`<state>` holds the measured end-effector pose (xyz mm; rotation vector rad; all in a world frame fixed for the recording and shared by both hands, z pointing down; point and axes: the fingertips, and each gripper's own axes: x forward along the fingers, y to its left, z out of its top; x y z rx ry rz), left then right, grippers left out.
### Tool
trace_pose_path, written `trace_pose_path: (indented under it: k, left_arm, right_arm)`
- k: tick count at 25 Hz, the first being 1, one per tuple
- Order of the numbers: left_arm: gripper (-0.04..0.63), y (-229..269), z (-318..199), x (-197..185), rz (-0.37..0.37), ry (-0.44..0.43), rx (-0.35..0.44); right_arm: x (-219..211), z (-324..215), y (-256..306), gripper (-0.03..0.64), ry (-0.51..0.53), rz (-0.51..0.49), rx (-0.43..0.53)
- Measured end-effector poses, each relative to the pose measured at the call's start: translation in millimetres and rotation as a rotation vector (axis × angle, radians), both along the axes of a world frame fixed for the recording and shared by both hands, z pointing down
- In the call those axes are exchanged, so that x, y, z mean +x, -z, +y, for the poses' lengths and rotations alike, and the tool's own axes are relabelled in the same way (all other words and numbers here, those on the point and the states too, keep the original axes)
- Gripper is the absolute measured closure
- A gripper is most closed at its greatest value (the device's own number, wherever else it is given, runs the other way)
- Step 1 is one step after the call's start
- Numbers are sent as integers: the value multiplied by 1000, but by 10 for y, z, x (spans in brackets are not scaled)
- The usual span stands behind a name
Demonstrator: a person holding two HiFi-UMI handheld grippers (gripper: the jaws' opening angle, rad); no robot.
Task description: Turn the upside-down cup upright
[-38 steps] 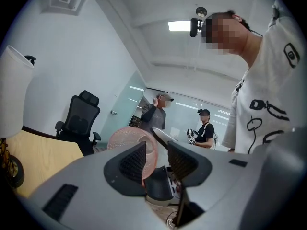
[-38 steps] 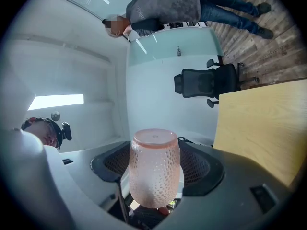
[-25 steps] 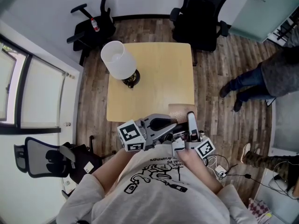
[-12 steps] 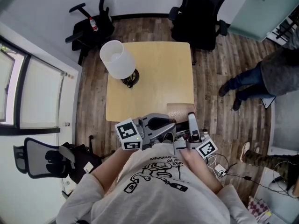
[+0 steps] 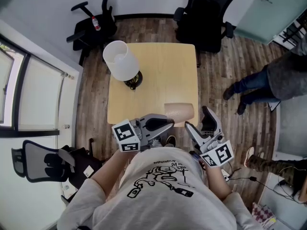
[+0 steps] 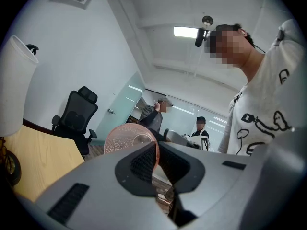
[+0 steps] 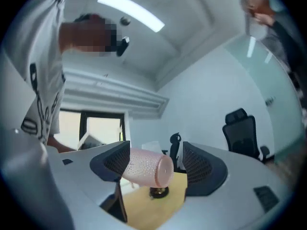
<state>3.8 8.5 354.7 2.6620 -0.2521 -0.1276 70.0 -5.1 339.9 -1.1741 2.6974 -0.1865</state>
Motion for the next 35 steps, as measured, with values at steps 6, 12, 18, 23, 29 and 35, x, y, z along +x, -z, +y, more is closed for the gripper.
trace_pose_path:
  k: [6,12,18,23,29,35]
  left_arm:
    - [575,-76,-70,-84,-30,7,3]
    - [575,-143,-63,-77,-80,-13,15]
    - [575,-143,5,-8,-107,-44,20]
    - [575,-181,63,74,-132,-65,21]
    - [574,-173,76,104,-142,-78,18]
    - [574,-173,40,114,-159,-67,38]
  right_arm:
    - [-379,107,-115,293,76,569,118]
    - [-528,83,-401,293,87,1087,248]
    - [-520,-23,-645,284,63,1334,223]
    - [-490,-87,-771,279,55,1409,196]
    - [-472,-139,-820,281,42,1443,194]
    - [-462,-183,-817,281,18,1422,190]
